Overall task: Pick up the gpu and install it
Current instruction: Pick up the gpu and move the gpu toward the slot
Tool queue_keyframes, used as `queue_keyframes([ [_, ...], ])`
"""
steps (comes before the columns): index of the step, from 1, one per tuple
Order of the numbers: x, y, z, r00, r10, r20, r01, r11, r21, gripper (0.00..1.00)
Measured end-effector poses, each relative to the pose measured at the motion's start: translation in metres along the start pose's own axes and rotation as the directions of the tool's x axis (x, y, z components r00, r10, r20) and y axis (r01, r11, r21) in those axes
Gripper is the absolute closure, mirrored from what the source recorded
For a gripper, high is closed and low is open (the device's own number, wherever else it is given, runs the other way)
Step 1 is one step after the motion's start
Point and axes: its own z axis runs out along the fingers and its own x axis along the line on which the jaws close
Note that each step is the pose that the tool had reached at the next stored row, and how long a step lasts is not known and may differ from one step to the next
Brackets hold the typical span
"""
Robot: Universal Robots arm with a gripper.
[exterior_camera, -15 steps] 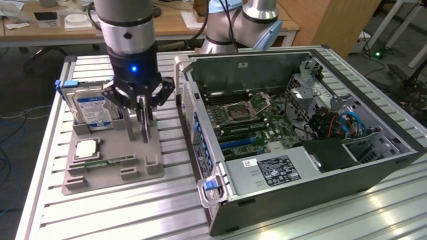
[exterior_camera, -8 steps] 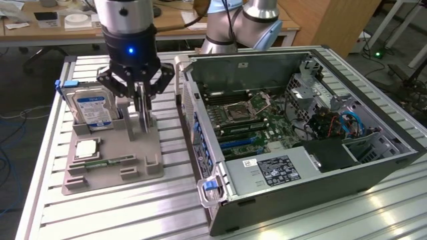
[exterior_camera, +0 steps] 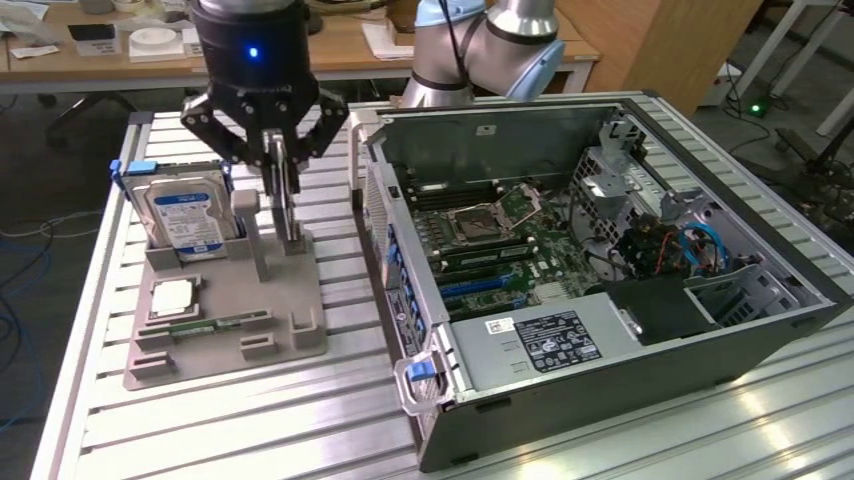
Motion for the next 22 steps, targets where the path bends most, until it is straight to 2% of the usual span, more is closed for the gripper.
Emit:
queue_keyframes([
  [6,0.0,0.001,-0.0271,1.0,0.0,0.0001,0.0,1.0,-0.0001,0.72],
  [8,0.0,0.0012,-0.0322,1.0,0.0,-0.0001,0.0,1.0,0.0001,0.72],
  [15,-0.003,0.0013,-0.0327,1.0,0.0,-0.0001,0.0,1.0,0.0002,0.72],
  [22,-0.029,0.0025,-0.0322,1.0,0.0,0.0,0.0,1.0,0.0001,0.72],
])
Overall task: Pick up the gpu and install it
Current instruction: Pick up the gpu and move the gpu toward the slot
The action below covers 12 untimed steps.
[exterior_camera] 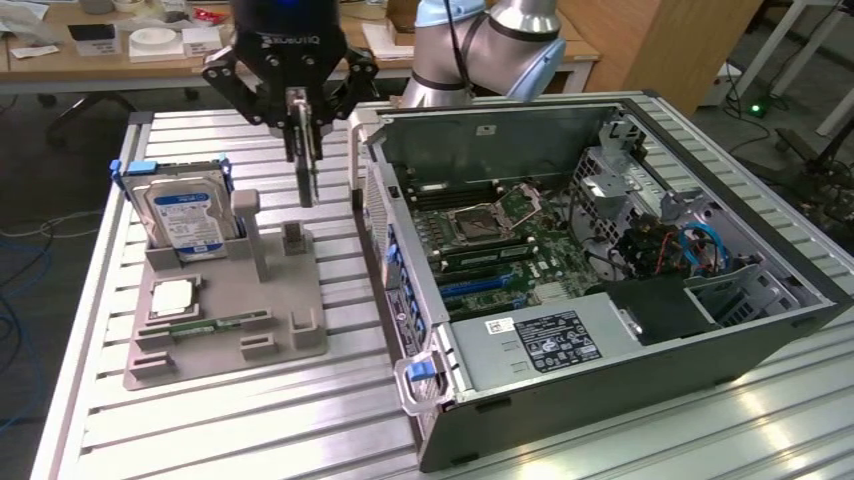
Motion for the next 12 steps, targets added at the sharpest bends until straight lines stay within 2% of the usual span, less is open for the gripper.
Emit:
queue_keyframes([
  [8,-0.029,0.0012,0.001,1.0,0.0,0.0001,0.0,1.0,-0.0001,0.72],
  [12,-0.04,0.0018,0.0012,1.0,0.001,0.0001,-0.001,1.0,-0.0001,0.72],
])
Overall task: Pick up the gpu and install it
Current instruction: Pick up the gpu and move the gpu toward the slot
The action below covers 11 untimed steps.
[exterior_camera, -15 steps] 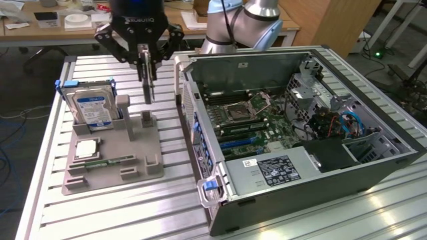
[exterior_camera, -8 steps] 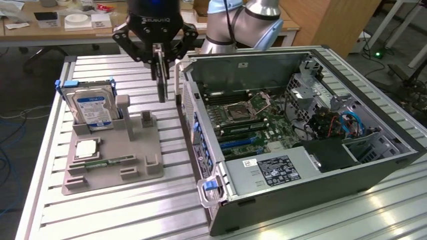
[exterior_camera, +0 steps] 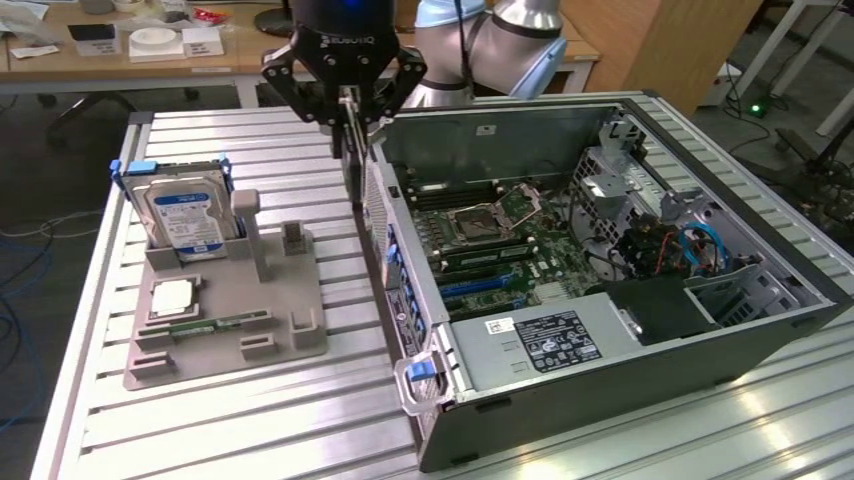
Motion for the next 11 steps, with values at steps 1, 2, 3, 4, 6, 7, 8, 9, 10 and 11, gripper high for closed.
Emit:
queue_keyframes([
  [1,-0.002,0.0001,0.0,1.0,0.0,0.0,0.0,1.0,0.0,0.72],
  [2,-0.004,0.0002,0.0,1.0,0.0,0.0,0.0,1.0,0.0,0.72],
  [3,-0.006,0.0002,0.0001,1.0,0.001,0.0,-0.001,1.0,0.0,0.72],
  [4,-0.007,0.0003,0.0001,1.0,0.001,0.0,-0.001,1.0,0.0,0.72],
  [6,-0.011,0.0005,0.0002,1.0,0.002,0.0,-0.002,1.0,0.0,0.72],
  [7,-0.013,0.0006,0.0002,1.0,0.002,0.0001,-0.002,1.0,0.0,0.72],
  [8,-0.015,0.0007,0.0003,1.0,0.002,0.0001,-0.002,1.0,0.0,0.72],
  [9,-0.016,0.0007,0.0004,1.0,0.002,0.0001,-0.002,1.0,0.0,0.72],
  [10,-0.018,0.0008,0.0004,1.0,0.002,0.0001,-0.002,1.0,0.0001,0.72],
  [11,-0.02,0.0009,0.0005,1.0,0.002,0.0001,-0.002,1.0,0.0,0.72],
])
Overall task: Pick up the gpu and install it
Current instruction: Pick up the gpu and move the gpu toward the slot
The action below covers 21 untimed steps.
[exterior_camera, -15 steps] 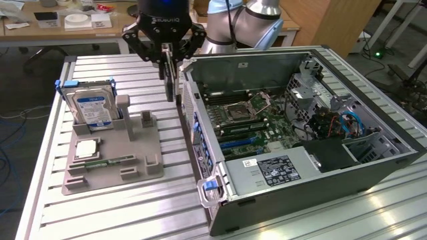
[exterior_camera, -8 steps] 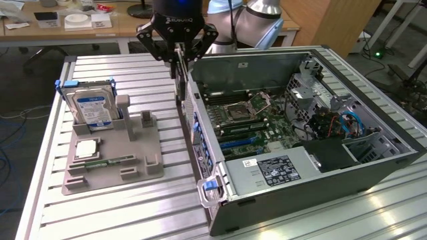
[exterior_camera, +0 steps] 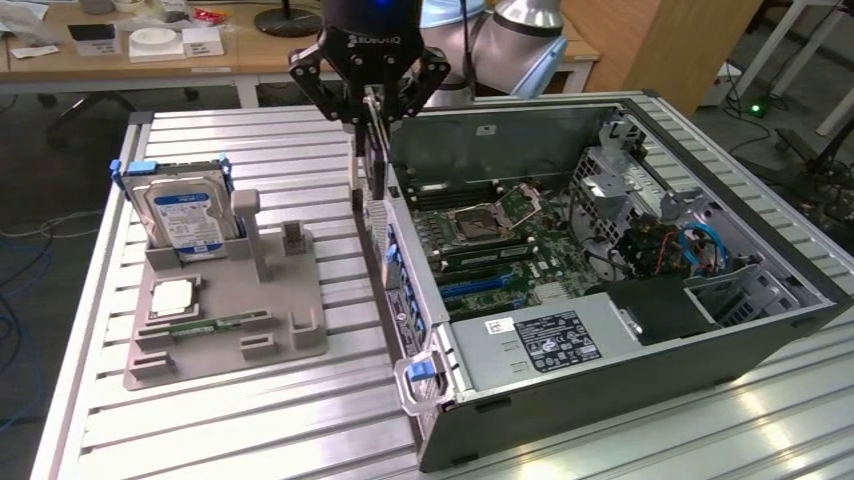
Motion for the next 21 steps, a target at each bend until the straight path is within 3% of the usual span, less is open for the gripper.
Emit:
queue_keyframes([
  [16,-0.044,0.002,0.0014,1.0,0.0,0.0,0.0,1.0,0.0001,0.72],
  [17,-0.056,0.0027,0.0018,1.0,0.0,0.0,0.0,1.0,-0.0001,0.72],
  [21,-0.069,0.0033,0.0021,1.0,0.0,0.0,0.0,1.0,0.0,0.72],
])
